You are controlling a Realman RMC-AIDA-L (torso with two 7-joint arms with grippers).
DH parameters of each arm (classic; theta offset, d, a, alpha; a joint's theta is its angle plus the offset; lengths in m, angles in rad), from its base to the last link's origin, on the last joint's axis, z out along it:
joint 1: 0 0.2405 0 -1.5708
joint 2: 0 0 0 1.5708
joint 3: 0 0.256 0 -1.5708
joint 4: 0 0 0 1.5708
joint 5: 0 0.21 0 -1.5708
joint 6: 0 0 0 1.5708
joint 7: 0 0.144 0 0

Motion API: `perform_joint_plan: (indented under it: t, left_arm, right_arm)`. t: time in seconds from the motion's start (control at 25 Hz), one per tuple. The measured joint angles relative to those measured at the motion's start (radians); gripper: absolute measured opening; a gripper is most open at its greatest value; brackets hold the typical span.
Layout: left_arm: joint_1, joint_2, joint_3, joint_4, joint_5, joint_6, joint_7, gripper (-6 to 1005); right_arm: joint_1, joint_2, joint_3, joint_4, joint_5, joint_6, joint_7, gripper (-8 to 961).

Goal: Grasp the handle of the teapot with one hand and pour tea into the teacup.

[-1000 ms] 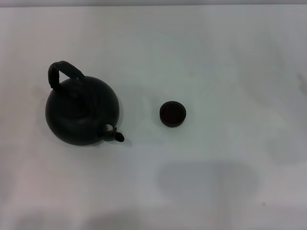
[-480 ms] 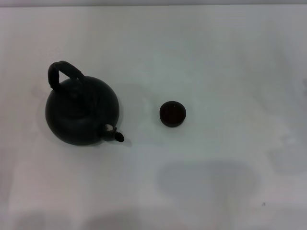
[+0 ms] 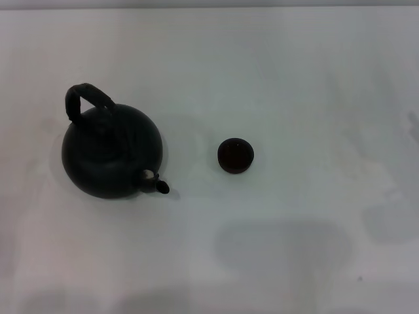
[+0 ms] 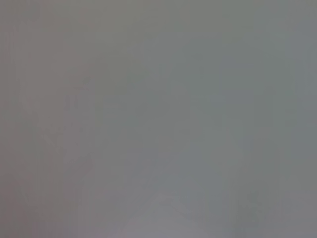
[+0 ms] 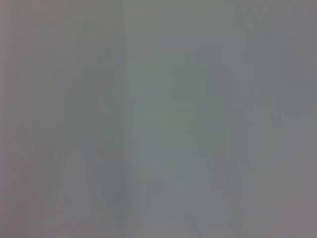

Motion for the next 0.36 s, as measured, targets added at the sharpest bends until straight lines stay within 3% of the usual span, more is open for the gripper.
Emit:
perform_joint_plan:
  t: [0.36]
  left_arm:
    - [-0.008,-0.002,0.003,-0.016,-0.046,-0.003,0.025,876]
  right_arm:
    - [-0.003,0.000,0.000,0.013,-0.001,0.038,-0.002,865]
